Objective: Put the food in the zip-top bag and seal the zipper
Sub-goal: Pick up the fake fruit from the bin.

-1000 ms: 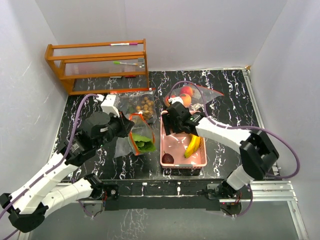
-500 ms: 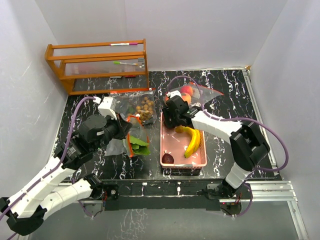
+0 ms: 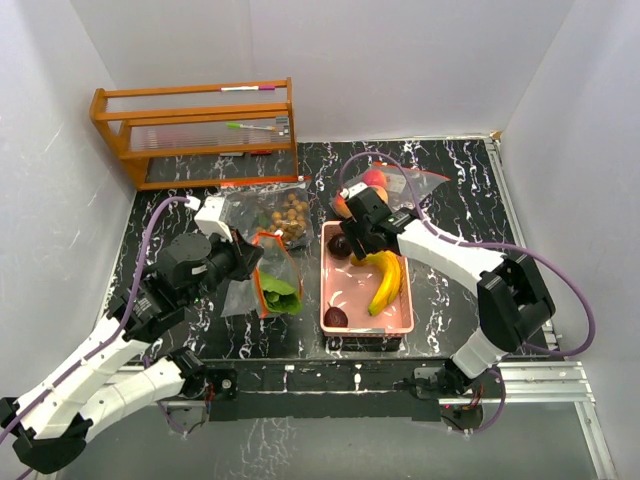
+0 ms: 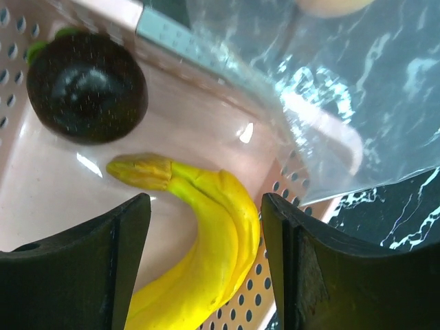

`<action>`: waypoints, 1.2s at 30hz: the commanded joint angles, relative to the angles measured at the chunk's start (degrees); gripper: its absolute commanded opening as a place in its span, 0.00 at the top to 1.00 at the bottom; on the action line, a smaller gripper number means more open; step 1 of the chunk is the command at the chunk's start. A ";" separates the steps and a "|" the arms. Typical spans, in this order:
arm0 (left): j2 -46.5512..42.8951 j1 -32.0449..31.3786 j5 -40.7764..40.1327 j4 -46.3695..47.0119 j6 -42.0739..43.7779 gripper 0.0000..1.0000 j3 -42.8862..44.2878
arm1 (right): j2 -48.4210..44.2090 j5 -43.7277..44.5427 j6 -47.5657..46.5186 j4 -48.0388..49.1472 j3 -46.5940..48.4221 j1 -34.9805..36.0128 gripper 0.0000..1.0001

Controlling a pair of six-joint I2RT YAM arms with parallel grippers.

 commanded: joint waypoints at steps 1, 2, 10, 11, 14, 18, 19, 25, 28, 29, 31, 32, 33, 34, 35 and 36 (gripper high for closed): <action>-1.26 0.19 -0.69 2.07 0.94 1.00 0.63 | 0.12 -2.17 -0.62 0.09 -2.64 0.12 0.33; -1.37 0.19 -0.75 2.07 0.89 1.00 0.48 | 0.62 -2.18 -0.47 0.12 -3.07 0.06 0.33; -0.90 0.19 -0.11 2.33 0.62 1.00 0.46 | 2.90 -1.12 1.72 1.10 -5.76 -0.50 0.38; -0.75 0.19 -0.13 2.42 0.63 1.00 0.61 | 3.10 -1.20 1.80 1.18 -5.82 -0.58 0.45; -0.49 0.19 0.13 2.72 0.56 1.00 0.82 | 3.33 -1.54 2.19 0.89 -5.45 -0.82 0.71; -0.36 0.19 0.66 3.45 0.34 1.00 0.76 | 3.21 -0.62 1.85 1.12 -6.16 -0.83 0.63; -0.26 0.19 0.84 3.60 0.26 1.00 0.78 | 3.44 -0.49 1.97 0.65 -6.07 -0.79 0.60; 0.25 0.19 1.42 4.16 -0.03 1.00 0.52 | 1.54 -4.02 4.41 1.00 -7.22 -0.83 0.48; 0.45 0.20 1.63 4.40 -0.03 1.00 0.59 | 1.50 -4.83 5.28 0.79 -7.67 -0.83 0.70; 0.55 0.19 1.68 4.45 -0.03 1.00 0.59 | 1.24 -5.00 5.82 0.55 -7.60 -0.81 0.83; 0.71 0.19 1.70 4.45 -0.03 1.00 0.63 | -0.09 -5.20 6.94 -0.27 -6.90 -0.83 0.92; 0.79 0.19 1.77 4.49 -0.03 1.00 0.56 | -1.29 -4.98 7.61 -0.82 -6.12 -0.79 0.92; 0.87 0.19 1.83 4.53 -0.11 1.00 0.48 | -2.72 -4.46 8.24 -1.58 -5.16 -0.82 0.92; 0.89 0.19 1.84 4.57 -0.12 1.00 0.41 | -4.26 -3.85 8.80 -2.37 -3.84 -0.79 0.92; 0.96 0.19 1.85 4.68 -0.18 1.00 0.43 | -6.07 -3.13 9.43 -3.08 -2.50 -0.82 0.92; 1.01 0.19 1.92 4.83 -0.20 1.00 0.41 | -7.93 -2.42 10.08 -3.62 -0.98 -0.83 0.92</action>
